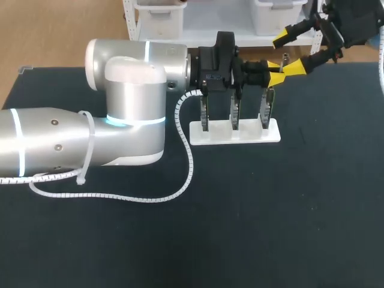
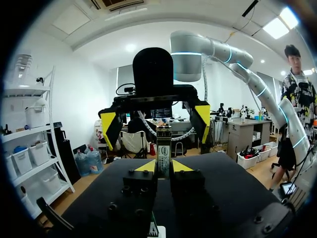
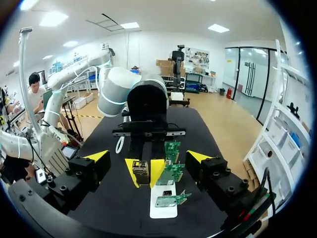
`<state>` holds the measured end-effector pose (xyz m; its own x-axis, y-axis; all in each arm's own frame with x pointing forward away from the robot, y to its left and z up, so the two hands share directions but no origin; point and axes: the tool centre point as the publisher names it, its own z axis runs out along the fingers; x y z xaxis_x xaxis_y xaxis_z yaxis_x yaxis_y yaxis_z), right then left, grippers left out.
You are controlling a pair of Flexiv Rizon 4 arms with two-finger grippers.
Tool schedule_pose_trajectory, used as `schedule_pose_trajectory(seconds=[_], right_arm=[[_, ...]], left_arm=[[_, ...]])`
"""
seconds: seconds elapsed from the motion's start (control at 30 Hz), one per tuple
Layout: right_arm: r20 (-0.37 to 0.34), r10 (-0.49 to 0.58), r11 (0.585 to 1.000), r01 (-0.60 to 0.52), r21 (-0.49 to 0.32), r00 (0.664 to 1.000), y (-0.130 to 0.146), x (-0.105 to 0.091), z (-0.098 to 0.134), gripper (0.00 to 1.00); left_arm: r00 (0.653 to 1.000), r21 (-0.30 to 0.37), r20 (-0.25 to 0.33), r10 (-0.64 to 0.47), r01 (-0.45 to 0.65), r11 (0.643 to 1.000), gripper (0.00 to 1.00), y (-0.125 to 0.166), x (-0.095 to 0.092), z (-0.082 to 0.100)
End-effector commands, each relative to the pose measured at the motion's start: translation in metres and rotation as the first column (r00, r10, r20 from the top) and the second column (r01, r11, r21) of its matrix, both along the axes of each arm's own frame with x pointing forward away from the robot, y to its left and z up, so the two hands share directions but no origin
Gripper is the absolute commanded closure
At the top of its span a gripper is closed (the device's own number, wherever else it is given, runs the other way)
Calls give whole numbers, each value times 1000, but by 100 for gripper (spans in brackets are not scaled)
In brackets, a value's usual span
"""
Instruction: Pick up the optical module with the left hand, and insert it into the network port with the right hand.
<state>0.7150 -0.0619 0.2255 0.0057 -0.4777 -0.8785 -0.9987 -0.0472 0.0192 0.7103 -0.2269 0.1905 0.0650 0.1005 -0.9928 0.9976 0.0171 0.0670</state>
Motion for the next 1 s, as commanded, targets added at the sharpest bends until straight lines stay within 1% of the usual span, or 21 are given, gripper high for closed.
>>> schedule_pose_trajectory(seconds=[0.03,0.2,0.4,0.57,0.63,0.87,0.93,1.0], right_arm=[[8,-33,999,33,-1,999,-2,-3,0,0],[8,-36,999,36,-5,999,-6,3,-3,0],[-16,6,1000,-7,-22,1000,-2,6,-8,0],[-18,9,1000,-10,-7,1000,-1,8,-7,0],[-34,6,1000,-5,13,999,-2,10,-6,0],[-47,2,1000,-2,1,999,-5,12,-8,0],[-69,21,1000,-20,19,997,-6,11,-8,0],[-63,23,1000,-21,17,998,-6,10,-7,0]], left_arm=[[1000,-3,2,7,-7,1000,100,0,-2,-1],[1000,-3,2,7,-7,1000,100,0,-2,-1],[1000,-3,2,7,-7,1000,100,0,-2,-1],[1000,-3,2,7,-7,1000,100,0,-2,-1],[1000,-3,2,7,-7,1000,100,0,-2,-1],[1000,-3,2,7,-7,1000,100,0,-2,-1],[1000,-3,2,7,-7,1000,100,0,-2,-1],[1000,-3,2,7,-7,1000,100,0,-2,-1]])
